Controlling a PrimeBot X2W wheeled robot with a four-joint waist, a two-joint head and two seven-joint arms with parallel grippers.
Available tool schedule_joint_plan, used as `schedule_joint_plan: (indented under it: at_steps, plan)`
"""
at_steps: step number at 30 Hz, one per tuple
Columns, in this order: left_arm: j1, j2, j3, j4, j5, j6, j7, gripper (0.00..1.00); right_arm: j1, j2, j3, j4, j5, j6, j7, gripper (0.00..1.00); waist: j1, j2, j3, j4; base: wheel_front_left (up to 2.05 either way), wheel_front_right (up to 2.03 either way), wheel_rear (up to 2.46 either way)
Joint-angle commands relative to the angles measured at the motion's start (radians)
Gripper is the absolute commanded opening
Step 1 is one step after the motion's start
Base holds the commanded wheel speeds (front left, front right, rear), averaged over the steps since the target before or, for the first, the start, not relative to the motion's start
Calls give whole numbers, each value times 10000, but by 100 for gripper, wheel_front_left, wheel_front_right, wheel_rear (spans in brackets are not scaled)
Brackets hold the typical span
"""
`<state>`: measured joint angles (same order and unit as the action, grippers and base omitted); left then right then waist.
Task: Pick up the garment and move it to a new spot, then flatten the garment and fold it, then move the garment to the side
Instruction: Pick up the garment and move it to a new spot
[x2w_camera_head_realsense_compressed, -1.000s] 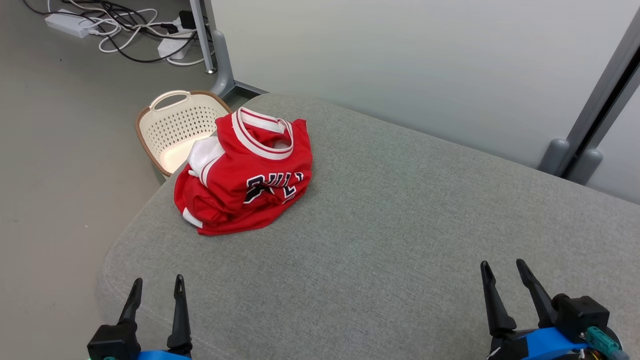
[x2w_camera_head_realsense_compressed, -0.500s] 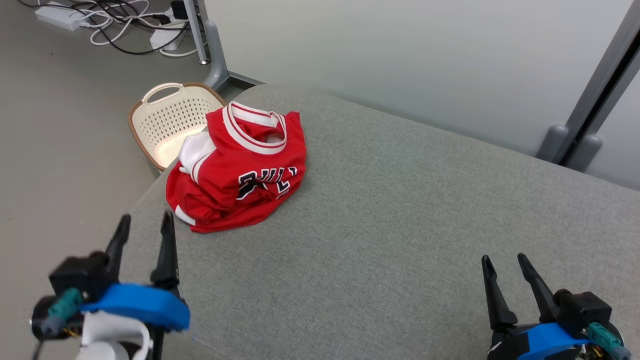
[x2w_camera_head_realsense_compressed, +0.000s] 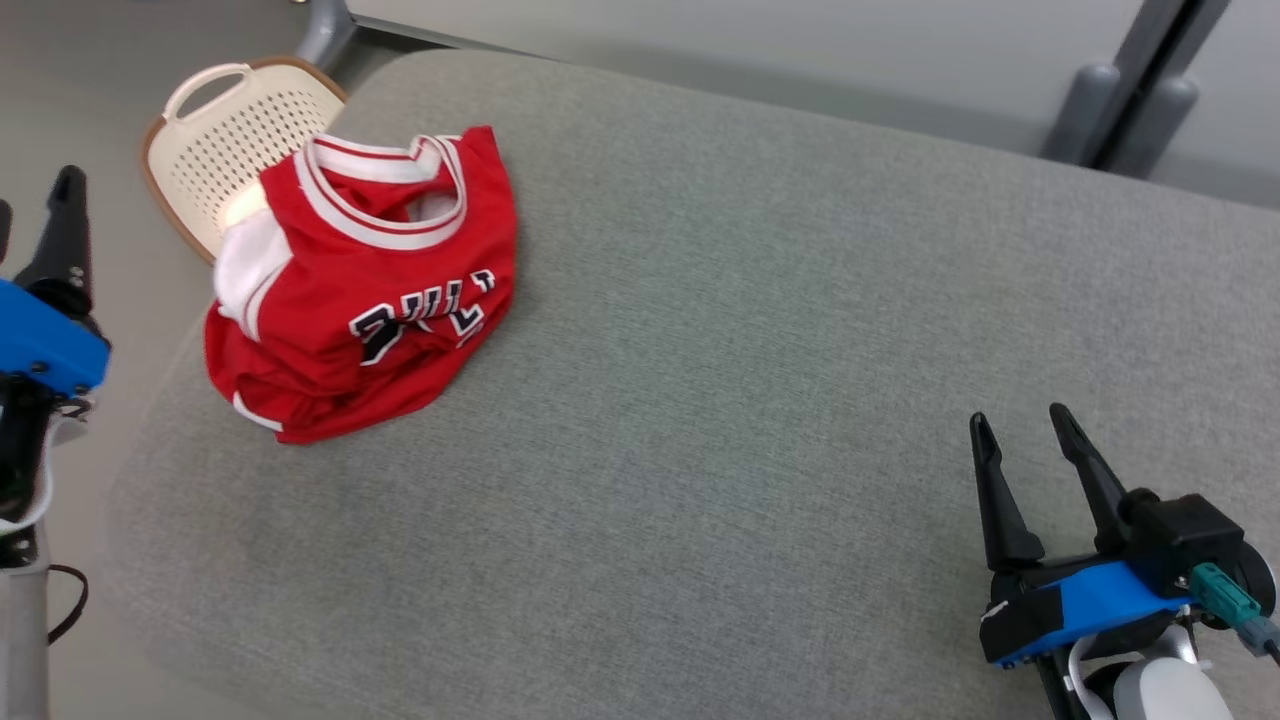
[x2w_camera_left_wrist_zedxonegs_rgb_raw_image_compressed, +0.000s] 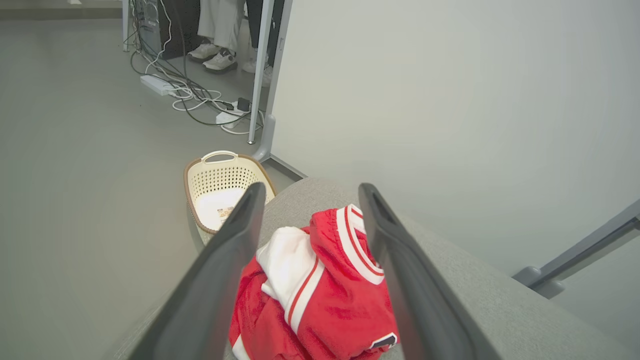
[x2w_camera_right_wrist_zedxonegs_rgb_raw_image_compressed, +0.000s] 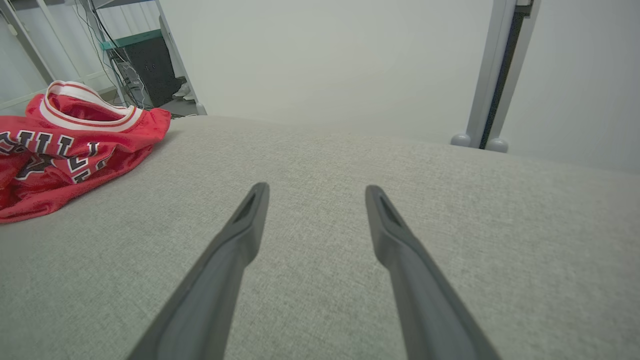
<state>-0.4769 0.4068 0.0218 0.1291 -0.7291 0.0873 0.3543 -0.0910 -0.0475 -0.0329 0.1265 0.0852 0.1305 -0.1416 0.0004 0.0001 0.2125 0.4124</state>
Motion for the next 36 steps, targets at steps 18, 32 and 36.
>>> schedule_joint_plan:
  at_steps: [18,32,36]
  plan:
    - [-897,904,261,2396,-989,6,2083,100,-788,-51,-136,-983,-296,5,200,100,-4,-1,2534,-2356,0,0,0]
    - [-607,1566,-698,3099,109,589,2805,0,-770,-50,21,-575,38,5,-48,100,-4,-1,1853,-2562,0,0,0]
    - [-1067,1663,-730,2624,296,472,2376,0,-642,-48,41,-258,253,5,-225,100,-4,-1,1291,-2449,0,0,0]
